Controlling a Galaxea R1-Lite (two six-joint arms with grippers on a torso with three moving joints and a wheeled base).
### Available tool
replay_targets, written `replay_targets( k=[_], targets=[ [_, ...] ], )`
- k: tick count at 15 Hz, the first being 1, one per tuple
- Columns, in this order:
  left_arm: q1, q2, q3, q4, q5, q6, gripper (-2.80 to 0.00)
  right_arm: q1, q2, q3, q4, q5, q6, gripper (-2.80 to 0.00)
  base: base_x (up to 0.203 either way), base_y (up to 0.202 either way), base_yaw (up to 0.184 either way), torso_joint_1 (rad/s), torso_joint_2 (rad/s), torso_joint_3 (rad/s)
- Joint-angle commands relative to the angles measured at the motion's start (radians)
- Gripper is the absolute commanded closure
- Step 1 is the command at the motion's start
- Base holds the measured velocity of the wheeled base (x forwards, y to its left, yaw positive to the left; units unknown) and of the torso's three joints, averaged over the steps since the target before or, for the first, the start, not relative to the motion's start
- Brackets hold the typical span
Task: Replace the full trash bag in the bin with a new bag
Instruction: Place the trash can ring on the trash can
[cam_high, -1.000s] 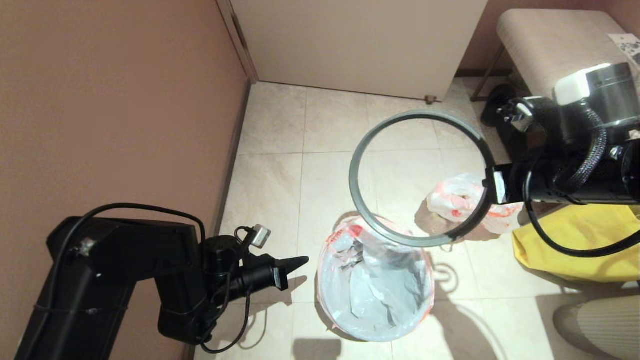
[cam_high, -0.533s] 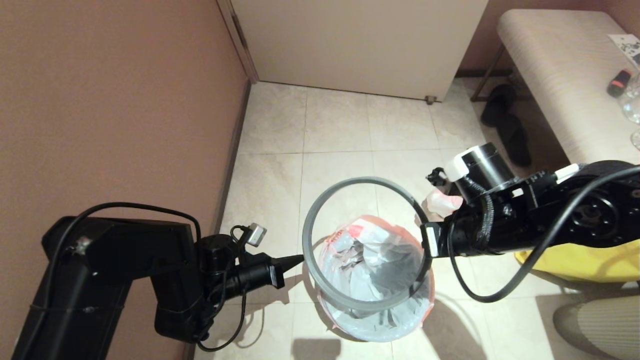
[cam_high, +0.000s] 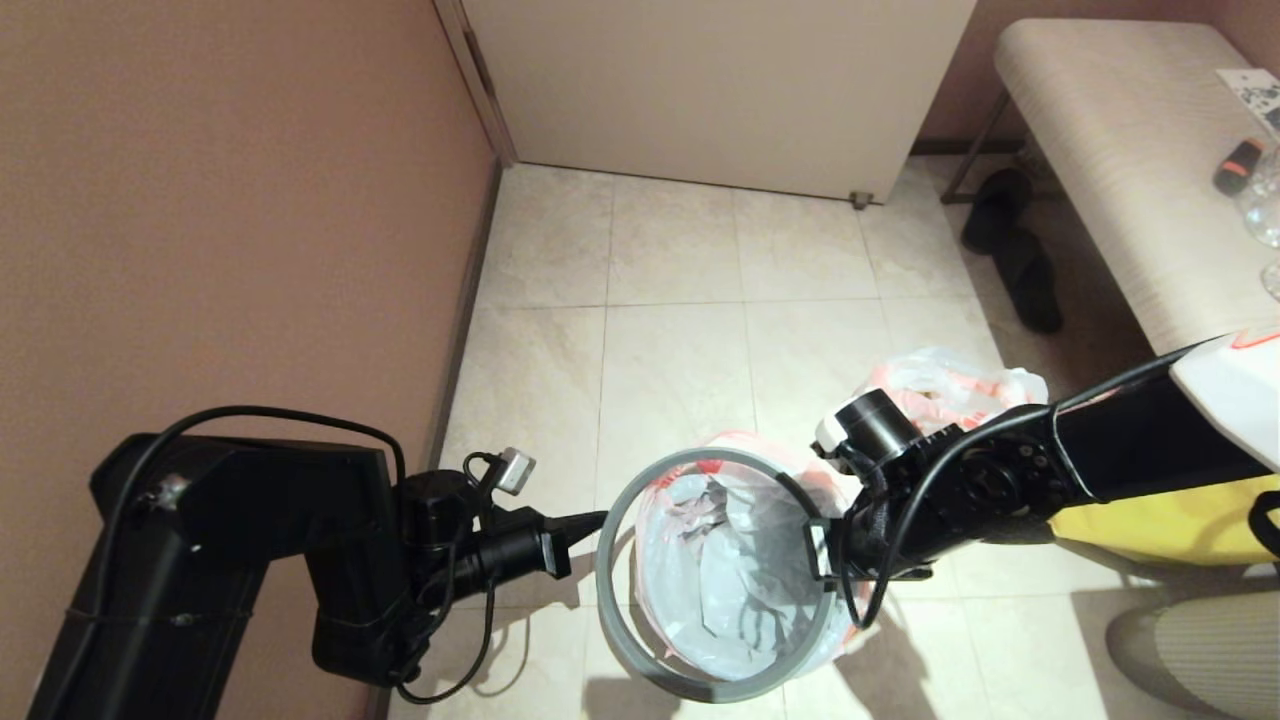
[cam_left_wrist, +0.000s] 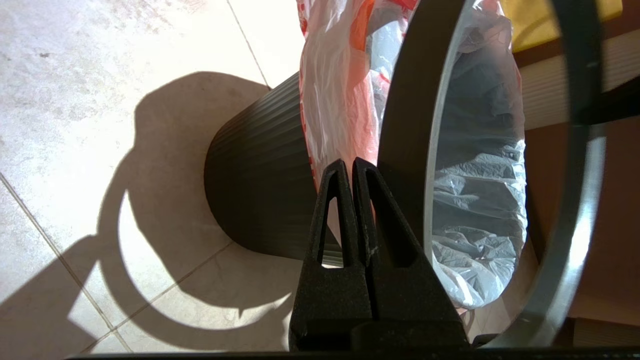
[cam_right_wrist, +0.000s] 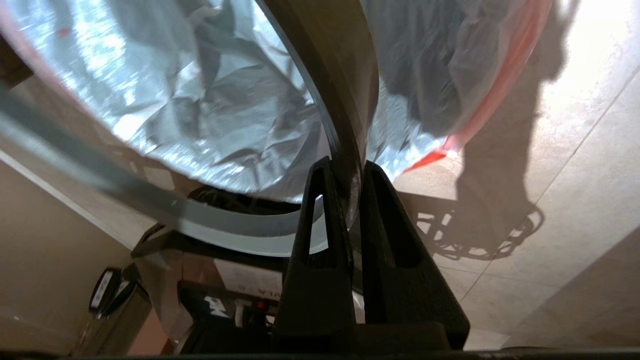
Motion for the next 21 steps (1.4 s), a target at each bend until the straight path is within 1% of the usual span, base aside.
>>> replay_targets(
  k=[1, 4, 6, 7, 8, 9, 10, 14, 18, 21],
  targets=[
    [0.0, 0.001, -0.001, -0.048, -0.004, -0.001, 0.0, -0.062, 0.063, 0.0, -0.018, 0.03, 0.005, 0.0, 0.0, 0.0, 0.0, 0.0, 0.0, 0.0],
    [-0.002, 0.003, -0.001, -0.048, -0.004, 0.0, 0.0, -0.105, 0.018, 0.013, -0.011, 0.094, 0.007, 0.0, 0.0, 0.0, 0.0, 0.0, 0.0, 0.0],
    [-0.002, 0.004, -0.001, -0.048, -0.004, 0.002, 0.0, -0.127, -0.017, 0.012, 0.005, 0.168, 0.007, 0.0, 0.0, 0.0, 0.0, 0.0, 0.0, 0.0],
    [-0.003, 0.006, -0.001, -0.048, -0.004, 0.002, 0.0, -0.129, -0.039, 0.01, 0.025, 0.225, 0.006, 0.0, 0.0, 0.0, 0.0, 0.0, 0.0, 0.0],
    [-0.007, 0.007, -0.001, -0.048, -0.003, 0.002, 0.0, -0.128, -0.072, 0.009, 0.058, 0.29, 0.004, 0.0, 0.0, 0.0, 0.0, 0.0, 0.0, 0.0],
    [-0.009, 0.007, -0.001, -0.048, -0.002, 0.003, 0.0, -0.124, -0.098, 0.008, 0.097, 0.334, -0.005, 0.0, 0.0, 0.0, 0.0, 0.0, 0.0, 0.0],
    [-0.009, 0.009, -0.001, -0.048, -0.002, 0.003, 0.0, -0.116, -0.117, 0.008, 0.131, 0.361, -0.027, 0.0, 0.0, 0.0, 0.0, 0.0, 0.0, 0.0],
    [-0.009, 0.009, -0.001, -0.048, -0.002, 0.003, 0.0, -0.112, -0.118, 0.007, 0.144, 0.39, -0.041, 0.0, 0.0, 0.0, 0.0, 0.0, 0.0, 0.0],
    [-0.008, 0.009, -0.003, -0.048, -0.002, 0.003, 0.0, -0.166, -0.07, 0.008, 0.136, 0.386, -0.052, 0.0, 0.0, 0.0, 0.0, 0.0, 0.0, 0.0],
    [-0.008, 0.009, -0.004, -0.048, -0.002, 0.003, 0.0, -0.202, -0.02, 0.005, 0.119, 0.383, -0.102, 0.0, 0.0, 0.0, 0.0, 0.0, 0.0, 0.0]
  ],
)
